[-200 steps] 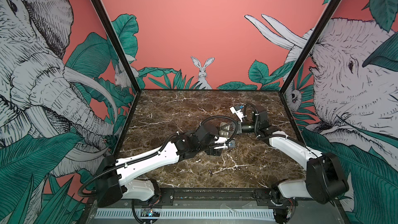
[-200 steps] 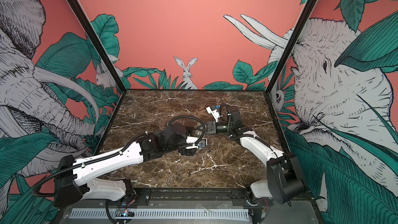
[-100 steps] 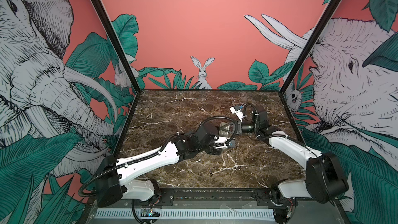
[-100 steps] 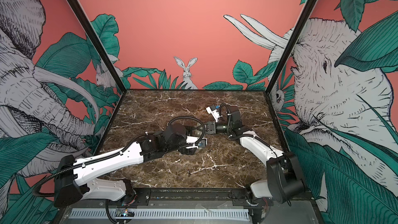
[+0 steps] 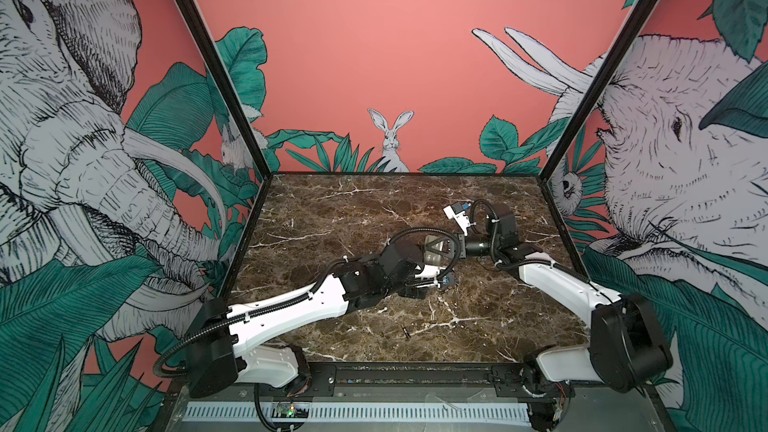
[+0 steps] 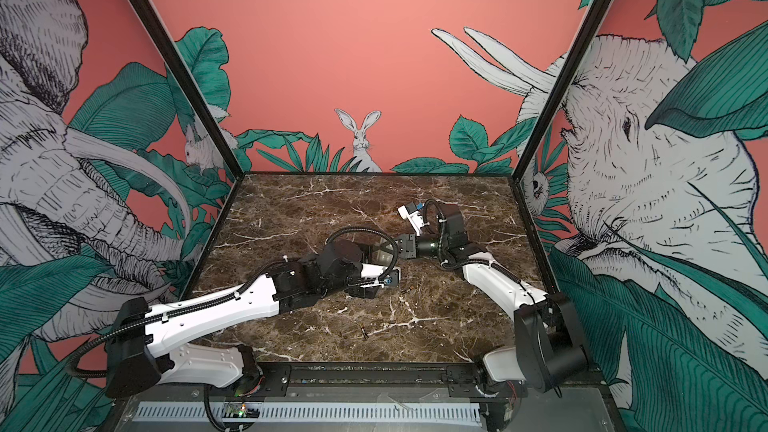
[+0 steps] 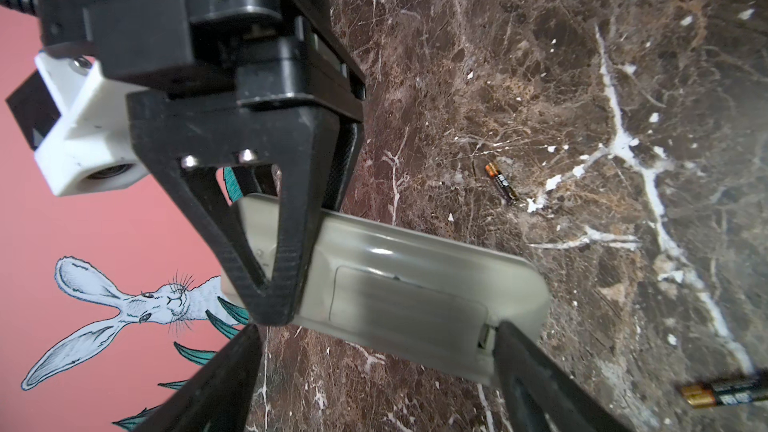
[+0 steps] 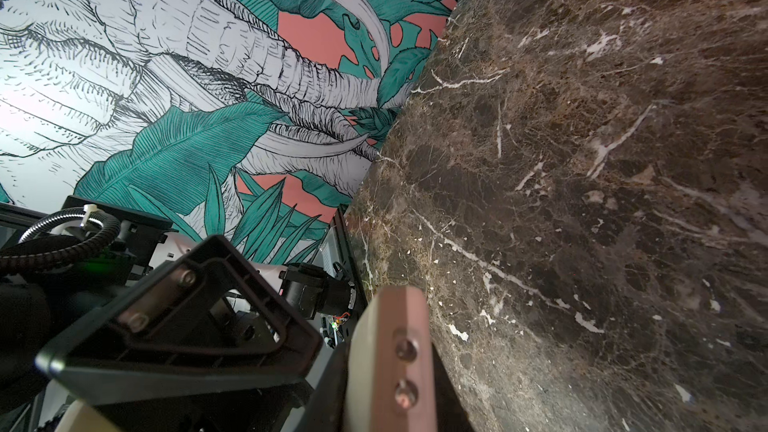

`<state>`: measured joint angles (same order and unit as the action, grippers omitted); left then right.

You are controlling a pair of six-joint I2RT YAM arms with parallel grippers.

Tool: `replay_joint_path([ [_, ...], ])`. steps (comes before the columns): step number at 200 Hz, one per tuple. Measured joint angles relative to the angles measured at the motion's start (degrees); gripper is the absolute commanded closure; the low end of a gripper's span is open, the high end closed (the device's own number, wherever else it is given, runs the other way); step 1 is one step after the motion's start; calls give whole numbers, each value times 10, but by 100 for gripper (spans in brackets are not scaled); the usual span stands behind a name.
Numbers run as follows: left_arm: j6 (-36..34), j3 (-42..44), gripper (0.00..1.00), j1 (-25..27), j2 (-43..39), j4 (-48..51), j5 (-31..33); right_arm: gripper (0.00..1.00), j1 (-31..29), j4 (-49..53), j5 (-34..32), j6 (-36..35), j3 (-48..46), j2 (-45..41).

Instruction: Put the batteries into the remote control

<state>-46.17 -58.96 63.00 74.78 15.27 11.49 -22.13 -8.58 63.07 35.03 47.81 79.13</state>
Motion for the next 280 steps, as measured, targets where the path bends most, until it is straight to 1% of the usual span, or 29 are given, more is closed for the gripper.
replay_joint_path([
  [58, -6, 5, 13, 3, -2, -16, 25, 100, 0, 16, -9, -22, 16, 0],
  [129, -13, 17, 13, 3, -13, -31, 34, 100, -3, 30, -12, -31, 18, 0],
  [165, -19, 17, 13, 1, -23, -41, 64, 100, -9, 61, 3, -36, 18, 0],
  [187, -21, 17, 13, 1, -26, -41, 67, 100, -11, 70, 9, -36, 18, 0],
  [209, -19, 19, 12, 1, -30, -37, 54, 100, -11, 74, 11, -36, 18, 0],
  [256, 15, 18, 11, 2, -44, 7, -14, 100, -11, 79, 11, -38, 18, 0],
  [280, 29, 18, 10, 2, -44, 20, -33, 100, -11, 79, 14, -37, 18, 0],
])
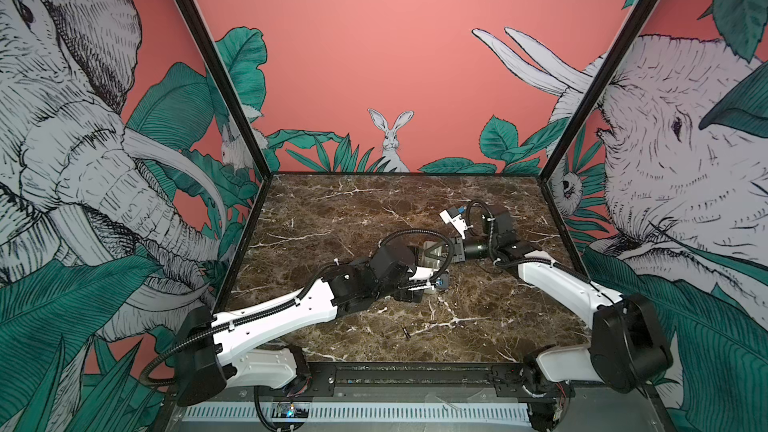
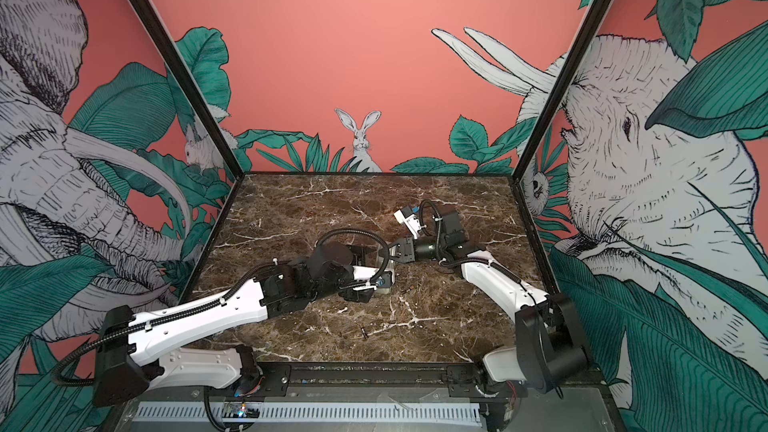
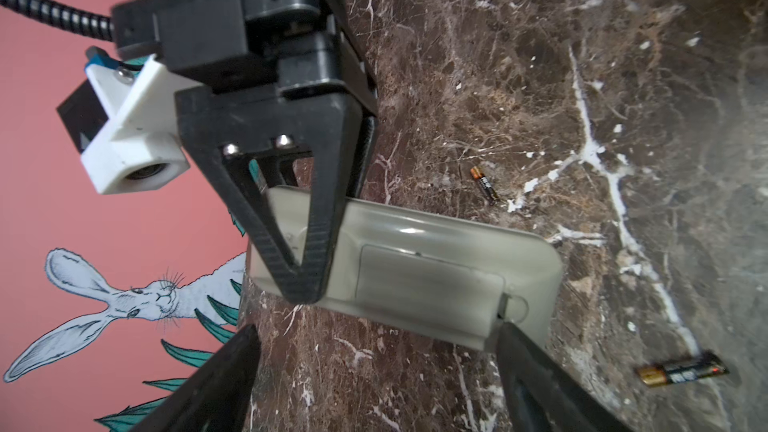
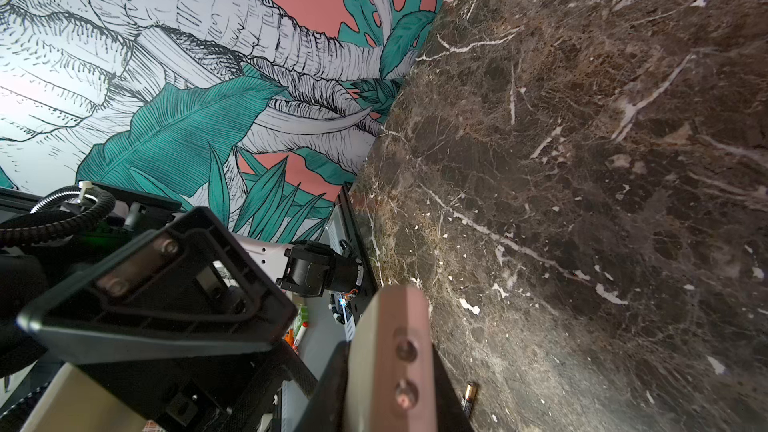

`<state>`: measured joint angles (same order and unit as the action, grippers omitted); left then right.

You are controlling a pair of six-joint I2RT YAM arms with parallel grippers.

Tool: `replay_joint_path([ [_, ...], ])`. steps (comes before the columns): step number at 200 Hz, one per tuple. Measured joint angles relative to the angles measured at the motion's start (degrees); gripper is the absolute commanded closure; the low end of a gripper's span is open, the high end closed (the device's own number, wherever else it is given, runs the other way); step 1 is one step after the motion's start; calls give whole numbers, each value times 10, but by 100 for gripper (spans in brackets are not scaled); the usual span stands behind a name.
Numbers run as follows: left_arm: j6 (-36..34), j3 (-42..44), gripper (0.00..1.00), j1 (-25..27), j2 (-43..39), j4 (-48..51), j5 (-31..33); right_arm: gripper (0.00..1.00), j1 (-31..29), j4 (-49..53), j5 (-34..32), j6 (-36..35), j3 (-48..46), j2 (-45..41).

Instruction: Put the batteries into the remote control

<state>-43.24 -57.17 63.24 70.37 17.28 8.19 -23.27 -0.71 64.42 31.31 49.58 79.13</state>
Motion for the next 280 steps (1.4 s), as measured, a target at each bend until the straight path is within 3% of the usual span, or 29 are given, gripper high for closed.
replay_joint_path([
  [145, 18, 0, 10, 0, 13, -1, -25, 100, -7, -7, 9, 4, 0, 0],
  [280, -4, 0, 12, 9, 25, -24, 63, 100, -6, -46, -23, 0, 0, 0],
])
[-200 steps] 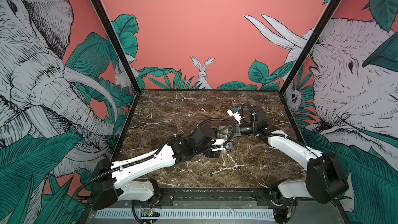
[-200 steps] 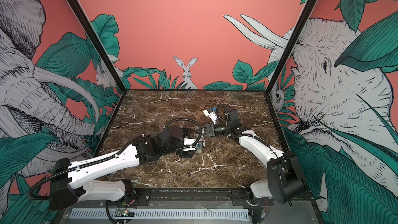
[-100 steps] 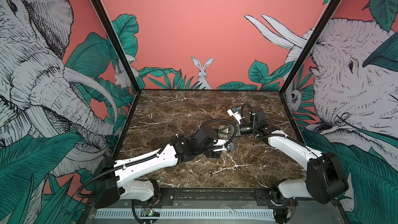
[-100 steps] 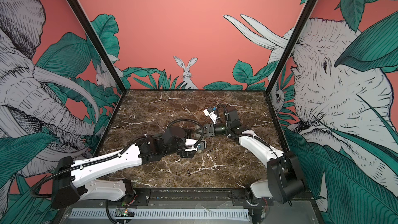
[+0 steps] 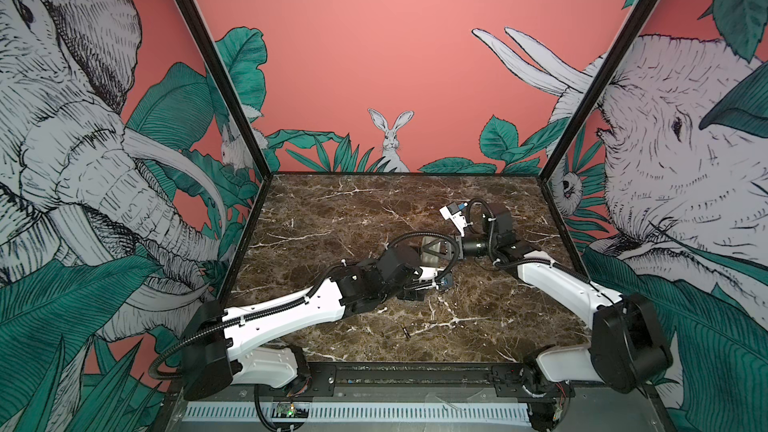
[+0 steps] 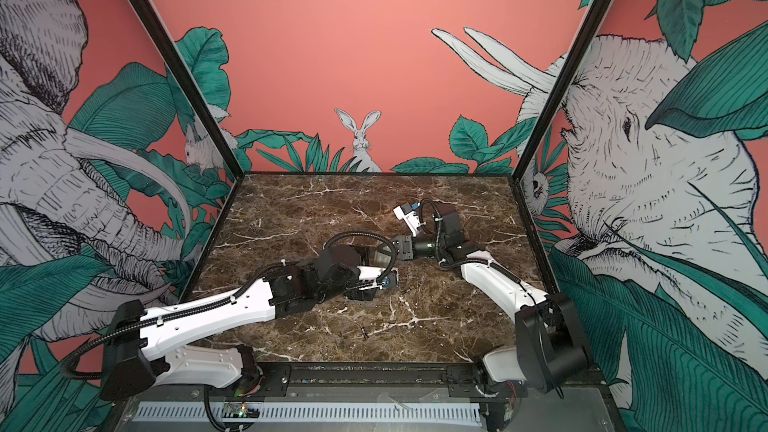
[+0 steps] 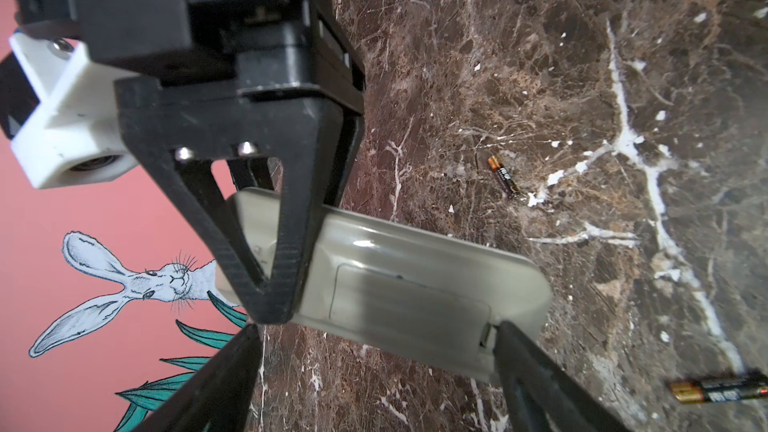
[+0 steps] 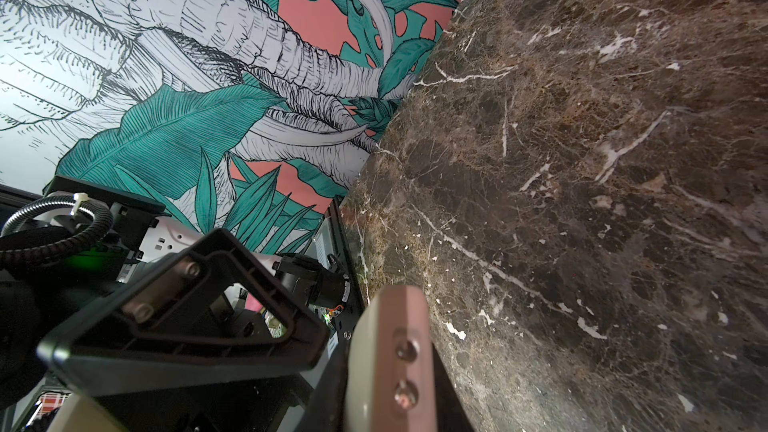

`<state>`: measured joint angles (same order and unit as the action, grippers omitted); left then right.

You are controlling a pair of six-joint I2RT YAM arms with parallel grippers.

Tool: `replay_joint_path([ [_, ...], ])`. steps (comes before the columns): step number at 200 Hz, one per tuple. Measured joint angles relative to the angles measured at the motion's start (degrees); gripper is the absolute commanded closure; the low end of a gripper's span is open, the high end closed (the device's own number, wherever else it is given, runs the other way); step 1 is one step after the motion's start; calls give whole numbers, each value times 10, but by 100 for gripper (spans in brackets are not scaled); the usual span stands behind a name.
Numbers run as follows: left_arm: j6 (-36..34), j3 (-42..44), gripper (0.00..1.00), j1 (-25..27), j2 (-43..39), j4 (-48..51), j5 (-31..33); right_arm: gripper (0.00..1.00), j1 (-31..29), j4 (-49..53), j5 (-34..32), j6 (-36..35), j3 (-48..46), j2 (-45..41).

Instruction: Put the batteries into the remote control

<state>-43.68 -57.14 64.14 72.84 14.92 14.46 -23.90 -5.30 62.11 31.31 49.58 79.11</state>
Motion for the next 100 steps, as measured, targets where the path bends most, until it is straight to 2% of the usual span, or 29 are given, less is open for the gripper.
replay_joint_path([
  [65, -9, 6, 12, 0, -15, -7, 7, 100, 0, -7, 3, 4, 6, 0],
  [100, -13, 8, 12, -1, -31, -41, 34, 100, -5, 20, 20, 3, 7, 0],
])
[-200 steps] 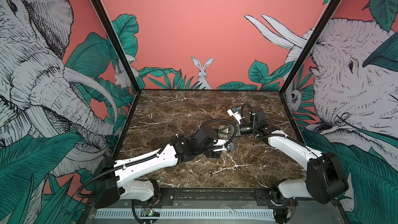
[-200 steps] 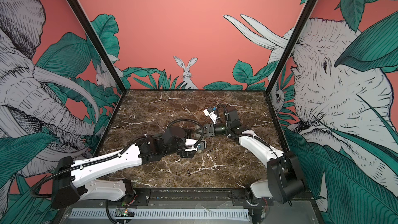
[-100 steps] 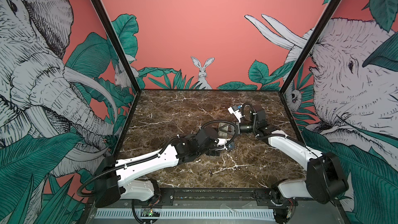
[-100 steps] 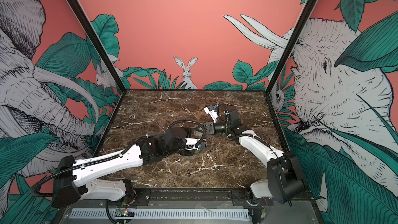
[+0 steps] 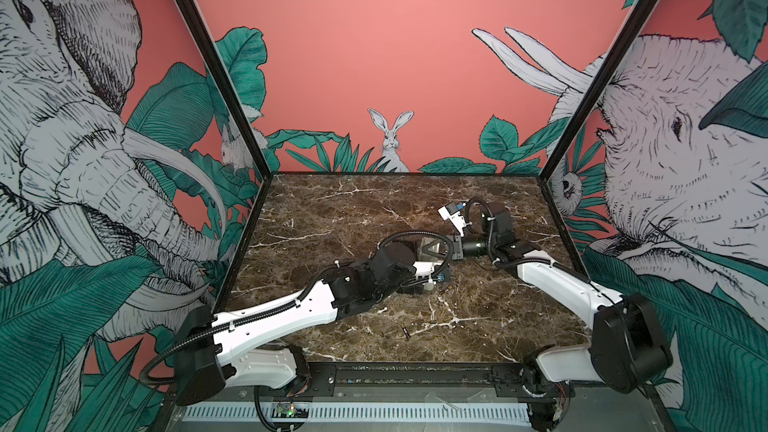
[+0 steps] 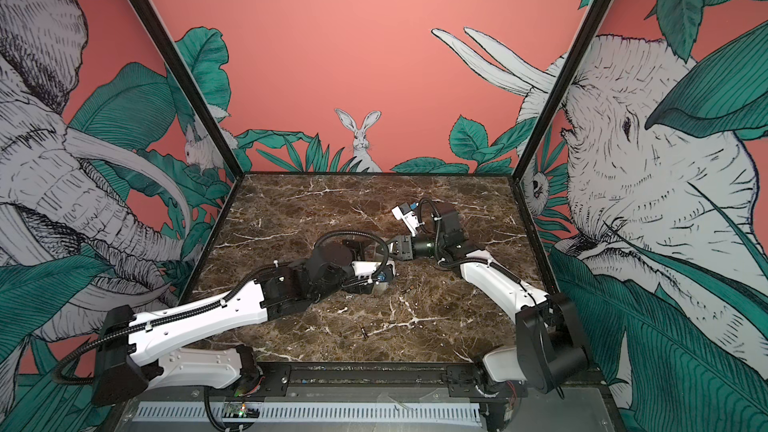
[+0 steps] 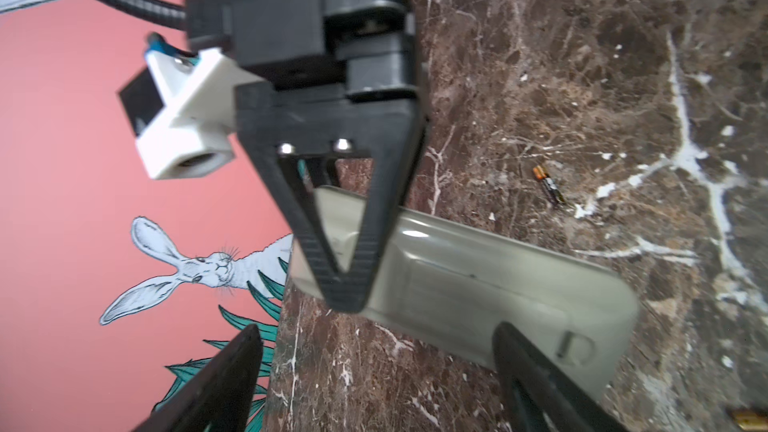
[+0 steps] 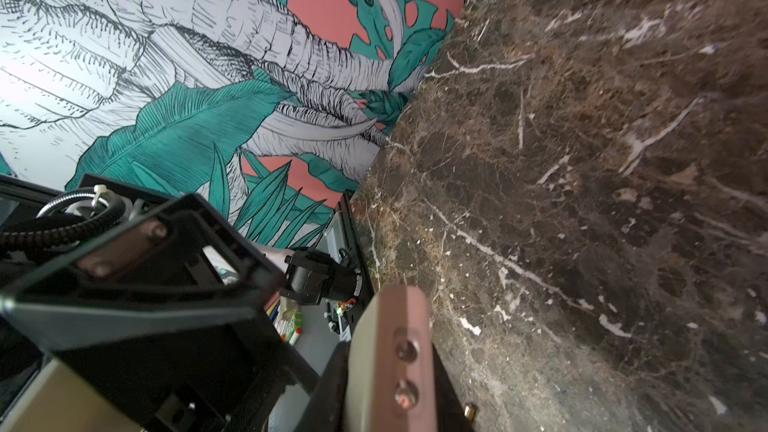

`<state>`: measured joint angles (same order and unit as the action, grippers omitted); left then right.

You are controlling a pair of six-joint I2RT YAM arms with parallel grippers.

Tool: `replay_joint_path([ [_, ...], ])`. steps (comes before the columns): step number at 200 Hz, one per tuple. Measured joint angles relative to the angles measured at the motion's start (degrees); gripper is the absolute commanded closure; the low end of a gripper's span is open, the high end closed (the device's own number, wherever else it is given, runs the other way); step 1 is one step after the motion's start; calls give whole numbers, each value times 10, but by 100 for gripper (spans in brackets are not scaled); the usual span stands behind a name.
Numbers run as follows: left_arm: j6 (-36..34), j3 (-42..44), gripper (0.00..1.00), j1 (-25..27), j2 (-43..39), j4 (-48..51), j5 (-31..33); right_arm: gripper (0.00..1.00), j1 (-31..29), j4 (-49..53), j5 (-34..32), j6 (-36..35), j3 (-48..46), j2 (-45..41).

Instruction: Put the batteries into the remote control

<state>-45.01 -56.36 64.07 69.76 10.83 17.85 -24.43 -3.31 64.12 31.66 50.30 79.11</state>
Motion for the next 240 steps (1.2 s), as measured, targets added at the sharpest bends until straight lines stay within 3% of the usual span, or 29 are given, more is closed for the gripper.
replay_joint_path([
  [59, 5, 1, 11, 1, -10, 2, -16, 100, -3, 25, 10, -4, 0, 0],
  [119, 92, 1, 7, -8, -80, 61, -132, 100, -4, -39, 26, 47, -2, 0],
  [178, 153, 1, 7, -62, -95, 101, -277, 100, -29, -100, 41, 96, -15, 0],
  [240, 156, 1, 7, -65, -89, 138, -321, 100, -47, -197, 50, 183, -66, 3],
])
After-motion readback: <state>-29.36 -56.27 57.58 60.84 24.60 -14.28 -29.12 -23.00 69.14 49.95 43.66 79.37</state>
